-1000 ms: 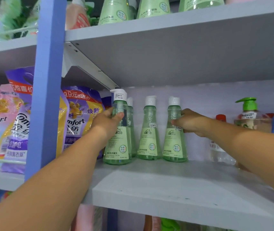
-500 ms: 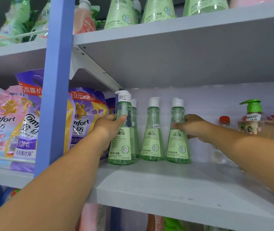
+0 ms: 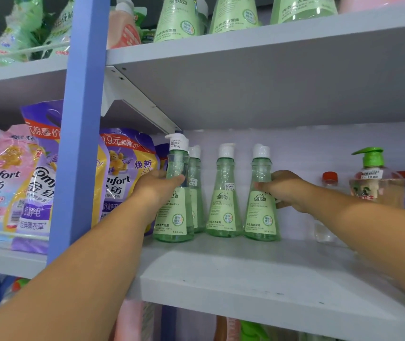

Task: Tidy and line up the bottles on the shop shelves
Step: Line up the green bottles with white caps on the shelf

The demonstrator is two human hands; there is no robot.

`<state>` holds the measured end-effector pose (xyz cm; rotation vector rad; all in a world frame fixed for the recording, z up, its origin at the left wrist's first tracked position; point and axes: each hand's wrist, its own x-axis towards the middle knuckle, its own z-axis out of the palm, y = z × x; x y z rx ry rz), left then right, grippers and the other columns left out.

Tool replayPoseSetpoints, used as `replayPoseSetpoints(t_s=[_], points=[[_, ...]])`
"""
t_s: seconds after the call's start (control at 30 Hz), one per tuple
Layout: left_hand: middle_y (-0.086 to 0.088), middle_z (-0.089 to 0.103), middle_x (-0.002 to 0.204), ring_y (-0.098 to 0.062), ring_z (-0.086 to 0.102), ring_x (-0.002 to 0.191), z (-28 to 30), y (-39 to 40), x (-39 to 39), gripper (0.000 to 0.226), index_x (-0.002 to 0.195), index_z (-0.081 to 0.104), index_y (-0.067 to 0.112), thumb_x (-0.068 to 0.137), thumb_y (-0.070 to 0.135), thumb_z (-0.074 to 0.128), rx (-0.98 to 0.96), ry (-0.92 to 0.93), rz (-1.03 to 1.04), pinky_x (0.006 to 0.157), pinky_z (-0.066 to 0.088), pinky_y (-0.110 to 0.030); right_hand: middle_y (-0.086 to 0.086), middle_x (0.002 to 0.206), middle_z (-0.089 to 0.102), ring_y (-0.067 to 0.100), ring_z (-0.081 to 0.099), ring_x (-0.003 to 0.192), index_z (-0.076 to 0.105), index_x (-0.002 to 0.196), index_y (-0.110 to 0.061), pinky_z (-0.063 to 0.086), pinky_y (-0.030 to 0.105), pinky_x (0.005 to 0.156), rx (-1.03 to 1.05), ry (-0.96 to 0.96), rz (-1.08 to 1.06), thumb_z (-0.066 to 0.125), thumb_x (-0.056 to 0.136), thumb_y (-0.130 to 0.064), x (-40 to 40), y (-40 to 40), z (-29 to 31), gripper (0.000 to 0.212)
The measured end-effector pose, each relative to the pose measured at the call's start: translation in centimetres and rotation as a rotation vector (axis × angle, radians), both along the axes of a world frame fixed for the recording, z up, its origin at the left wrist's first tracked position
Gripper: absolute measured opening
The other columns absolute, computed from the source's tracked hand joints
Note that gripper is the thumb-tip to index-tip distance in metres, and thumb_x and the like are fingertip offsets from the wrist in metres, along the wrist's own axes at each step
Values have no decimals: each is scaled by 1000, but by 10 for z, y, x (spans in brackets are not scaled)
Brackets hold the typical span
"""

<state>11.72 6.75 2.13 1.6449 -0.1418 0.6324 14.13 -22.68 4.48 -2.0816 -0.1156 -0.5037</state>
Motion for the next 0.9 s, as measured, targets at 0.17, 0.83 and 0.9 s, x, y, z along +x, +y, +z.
replayPoseSetpoints(t_s=[0.17,0.83,0.9], points=[[-2,73,113,-21,72,92,-3,3,5,52,136,59,21,91,39,77,-8,-1,-30,80,57,-36,6,101,74,19,72,84,64,114,-11,56,31,62,-46,16,-16,71,95,-29,2,-1,1,27],[-17,64,135,-44,63,116,-3,-2,24,87,141,53,13,74,59,82,205,26,218,98,52,-52,25,128,55,42,56,114,57,124,-3,48,47,91,-167,-304,-1065,80,80,-52,-252,-203,15,70],[-22,61,138,-47,61,120,-2,-5,36,74,144,50,9,86,43,80,186,96,73,104,48,-57,12,100,68,29,66,85,65,112,-10,52,35,68,-35,-187,-840,83,81,-44,-255,-210,4,50]])
